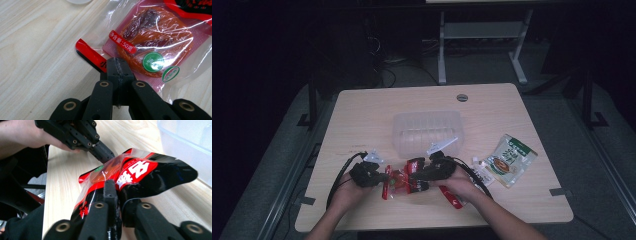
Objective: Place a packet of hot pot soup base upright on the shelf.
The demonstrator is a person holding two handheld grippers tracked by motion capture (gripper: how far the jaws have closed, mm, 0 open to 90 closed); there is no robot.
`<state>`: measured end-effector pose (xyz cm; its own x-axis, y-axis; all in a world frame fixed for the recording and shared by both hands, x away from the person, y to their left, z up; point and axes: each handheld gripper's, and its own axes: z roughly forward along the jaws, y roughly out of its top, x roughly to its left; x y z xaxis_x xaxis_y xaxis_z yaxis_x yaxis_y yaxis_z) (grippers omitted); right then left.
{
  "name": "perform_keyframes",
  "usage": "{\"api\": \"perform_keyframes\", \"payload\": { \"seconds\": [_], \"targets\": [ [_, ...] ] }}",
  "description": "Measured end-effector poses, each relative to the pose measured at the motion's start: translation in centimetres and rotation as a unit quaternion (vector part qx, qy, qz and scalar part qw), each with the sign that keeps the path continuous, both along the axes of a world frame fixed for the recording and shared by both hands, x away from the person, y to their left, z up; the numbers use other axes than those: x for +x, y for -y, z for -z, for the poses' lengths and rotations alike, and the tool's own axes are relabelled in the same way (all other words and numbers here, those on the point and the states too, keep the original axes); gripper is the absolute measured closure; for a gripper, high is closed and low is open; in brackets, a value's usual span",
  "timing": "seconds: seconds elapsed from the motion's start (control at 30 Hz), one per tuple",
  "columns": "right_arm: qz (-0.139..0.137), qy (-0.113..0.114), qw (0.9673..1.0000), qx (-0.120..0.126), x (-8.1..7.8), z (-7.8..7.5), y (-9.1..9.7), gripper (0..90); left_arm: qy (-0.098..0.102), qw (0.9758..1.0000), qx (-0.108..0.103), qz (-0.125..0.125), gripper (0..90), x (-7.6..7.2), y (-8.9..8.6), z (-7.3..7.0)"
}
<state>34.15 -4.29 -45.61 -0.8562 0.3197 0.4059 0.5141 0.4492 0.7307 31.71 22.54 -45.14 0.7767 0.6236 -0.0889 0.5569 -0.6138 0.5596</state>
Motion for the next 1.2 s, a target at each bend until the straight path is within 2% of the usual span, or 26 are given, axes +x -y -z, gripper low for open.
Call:
{"api": "perform_keyframes", "payload": {
  "seconds": [0.17, 0.3, 0.4, 0.47, 0.57, 0.67, 0.93, 1.0, 1.2],
  "targets": [
    [-0.009, 0.0, 1.0, 0.001, 0.0, 0.0, 0.1, 89.3, 0.002, 1.0, 0.002, 0.004, 89.8, 0.0, 0.1, 0.0],
    [-0.015, 0.001, 0.9998, 0.013, 0.1, -0.3, 0.3, 90.0, -0.003, 1.0, -0.008, 0.005, 89.4, -0.1, 0.0, 0.0],
    [-0.018, 0.003, 0.9997, 0.019, 0.2, -0.4, 0.5, 90.0, -0.002, 0.9999, -0.006, 0.008, 85.5, -0.2, 0.0, 0.0],
    [-0.019, 0.001, 0.9994, 0.028, 0.1, -0.7, 0.8, 90.0, 0.001, 0.9998, -0.007, 0.018, 83.5, -0.4, -0.1, -0.1],
    [-0.024, 0.004, 0.9991, 0.036, 0.1, -1.1, 1.2, 90.0, 0.005, 0.9996, -0.02, 0.018, 80.1, -0.8, -0.3, -0.5],
    [-0.022, 0.01, 0.9985, 0.05, 0.0, -1.7, 1.6, 90.0, 0.006, 0.9995, -0.024, 0.021, 74.1, -0.9, -0.6, -0.7],
    [-0.014, 0.023, 0.9972, 0.069, -0.2, -3.4, 3.2, 90.0, 0.01, 0.9989, -0.046, 0.002, 59.7, -0.8, -1.2, -0.8],
    [-0.01, 0.027, 0.9969, 0.074, -0.2, -3.8, 3.7, 90.0, 0.013, 0.9992, -0.038, 0.002, 56.9, -0.8, -1.4, -0.9],
    [-0.003, 0.043, 0.9951, 0.089, -0.2, -5.2, 5.2, 90.0, 0.013, 0.9989, -0.046, -0.001, 51.3, -0.8, -1.5, -0.8]
  ]
}}
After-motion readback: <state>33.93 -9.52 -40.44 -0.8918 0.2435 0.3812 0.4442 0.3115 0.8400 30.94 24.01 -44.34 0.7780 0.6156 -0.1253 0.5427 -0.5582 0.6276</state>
